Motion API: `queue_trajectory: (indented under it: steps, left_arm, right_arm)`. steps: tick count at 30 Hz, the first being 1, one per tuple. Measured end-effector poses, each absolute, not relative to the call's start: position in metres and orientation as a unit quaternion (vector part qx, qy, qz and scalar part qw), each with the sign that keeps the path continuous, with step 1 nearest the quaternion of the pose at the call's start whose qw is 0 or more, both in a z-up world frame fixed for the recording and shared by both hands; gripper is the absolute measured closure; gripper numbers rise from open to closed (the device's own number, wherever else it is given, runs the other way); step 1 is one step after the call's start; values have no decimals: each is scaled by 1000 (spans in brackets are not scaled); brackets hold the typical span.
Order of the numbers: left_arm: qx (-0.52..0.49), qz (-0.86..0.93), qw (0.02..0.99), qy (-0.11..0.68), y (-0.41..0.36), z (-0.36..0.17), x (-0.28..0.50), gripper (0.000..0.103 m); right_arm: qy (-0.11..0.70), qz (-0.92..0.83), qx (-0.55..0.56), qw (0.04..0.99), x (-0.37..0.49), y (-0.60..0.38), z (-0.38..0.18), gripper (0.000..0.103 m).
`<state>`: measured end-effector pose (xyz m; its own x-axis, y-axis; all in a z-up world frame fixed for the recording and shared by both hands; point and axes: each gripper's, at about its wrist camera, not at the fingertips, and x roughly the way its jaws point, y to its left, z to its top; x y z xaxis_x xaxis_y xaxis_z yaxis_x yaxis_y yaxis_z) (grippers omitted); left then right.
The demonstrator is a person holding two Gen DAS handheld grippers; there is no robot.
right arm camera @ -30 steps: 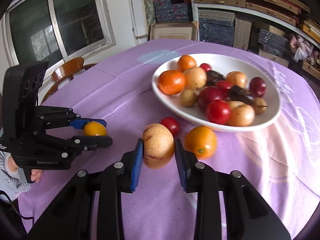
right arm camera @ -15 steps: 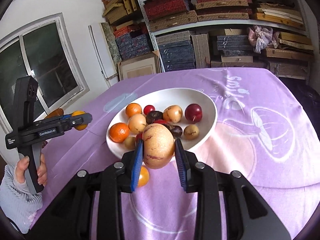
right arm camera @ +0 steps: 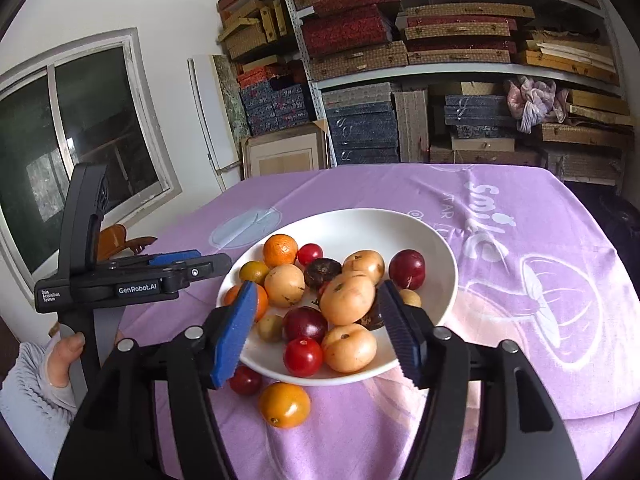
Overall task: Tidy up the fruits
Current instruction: 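Carry the pepino and yellow tomato over the plate and open both tools, then grasp a small red tomato from the cloth with the left tool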
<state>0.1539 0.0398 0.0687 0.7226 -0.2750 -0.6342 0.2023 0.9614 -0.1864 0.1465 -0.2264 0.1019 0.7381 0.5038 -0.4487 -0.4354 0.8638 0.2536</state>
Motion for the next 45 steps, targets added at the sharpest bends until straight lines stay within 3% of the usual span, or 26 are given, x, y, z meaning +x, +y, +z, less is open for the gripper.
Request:
queue_trajectory:
  steps: [4, 10, 19, 21, 23, 26, 30, 32, 37, 45]
  left_arm:
    - [14, -130, 920, 368, 27, 61, 122, 19]
    - [76, -125, 913, 380, 0, 28, 89, 19]
    - [92, -136, 906, 390, -21, 9, 101, 20]
    - [100, -135, 907, 385, -26, 9, 102, 25]
    - [100, -141, 904, 392, -29, 6, 106, 44]
    - [92, -152, 897, 406, -28, 1, 109, 59]
    - [84, -161, 895, 408, -27, 0, 112, 61]
    - [83, -168, 892, 412, -28, -1, 114, 69]
    - [70, -181, 888, 417, -29, -2, 120, 76]
    - [54, -172, 895, 408, -12, 1, 110, 77]
  right_arm:
    - [256, 251, 83, 930, 118, -238, 108, 7]
    - [235, 227, 126, 937, 78, -271, 88, 4]
    - [263, 192, 196, 925, 93, -309, 69, 4]
    - [264, 189, 193, 926, 93, -309, 69, 4]
    - [268, 188, 192, 925, 94, -307, 68, 4]
    - [271, 190, 191, 924, 96, -306, 68, 4]
    - [277, 194, 186, 923, 98, -301, 68, 4]
    - [281, 199, 177, 922, 98, -296, 68, 4]
    - [284, 219, 144, 922, 96, -282, 70, 4]
    - [284, 239, 97, 924, 89, -262, 73, 4]
